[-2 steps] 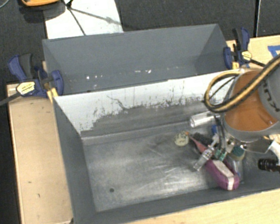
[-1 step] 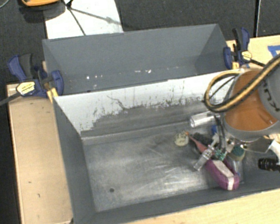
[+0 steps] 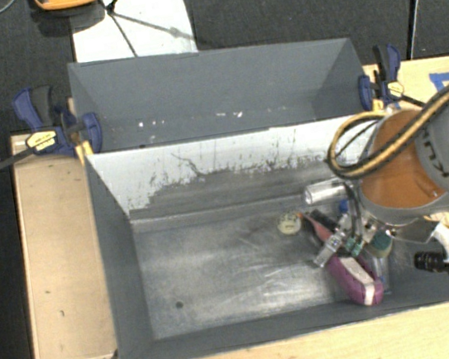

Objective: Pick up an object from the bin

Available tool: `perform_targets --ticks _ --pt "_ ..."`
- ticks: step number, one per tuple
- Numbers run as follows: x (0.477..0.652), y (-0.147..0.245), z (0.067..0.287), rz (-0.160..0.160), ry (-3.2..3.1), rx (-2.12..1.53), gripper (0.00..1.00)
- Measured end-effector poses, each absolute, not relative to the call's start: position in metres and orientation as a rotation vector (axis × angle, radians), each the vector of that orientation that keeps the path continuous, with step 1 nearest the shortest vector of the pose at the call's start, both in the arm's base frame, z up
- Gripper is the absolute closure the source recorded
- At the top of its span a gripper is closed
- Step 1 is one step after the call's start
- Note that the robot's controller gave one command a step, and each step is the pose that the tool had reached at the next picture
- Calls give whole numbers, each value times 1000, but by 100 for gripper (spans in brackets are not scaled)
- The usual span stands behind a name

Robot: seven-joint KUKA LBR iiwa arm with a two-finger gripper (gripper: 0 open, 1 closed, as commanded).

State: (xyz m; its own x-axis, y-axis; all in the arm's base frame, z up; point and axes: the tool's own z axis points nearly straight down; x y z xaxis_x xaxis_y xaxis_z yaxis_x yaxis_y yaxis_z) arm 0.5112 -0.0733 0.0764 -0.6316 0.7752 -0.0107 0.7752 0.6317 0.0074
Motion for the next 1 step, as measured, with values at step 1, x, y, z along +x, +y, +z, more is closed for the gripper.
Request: perform_targets --ticks 1 --pt "512 -73 121 2 2839 1337 100"
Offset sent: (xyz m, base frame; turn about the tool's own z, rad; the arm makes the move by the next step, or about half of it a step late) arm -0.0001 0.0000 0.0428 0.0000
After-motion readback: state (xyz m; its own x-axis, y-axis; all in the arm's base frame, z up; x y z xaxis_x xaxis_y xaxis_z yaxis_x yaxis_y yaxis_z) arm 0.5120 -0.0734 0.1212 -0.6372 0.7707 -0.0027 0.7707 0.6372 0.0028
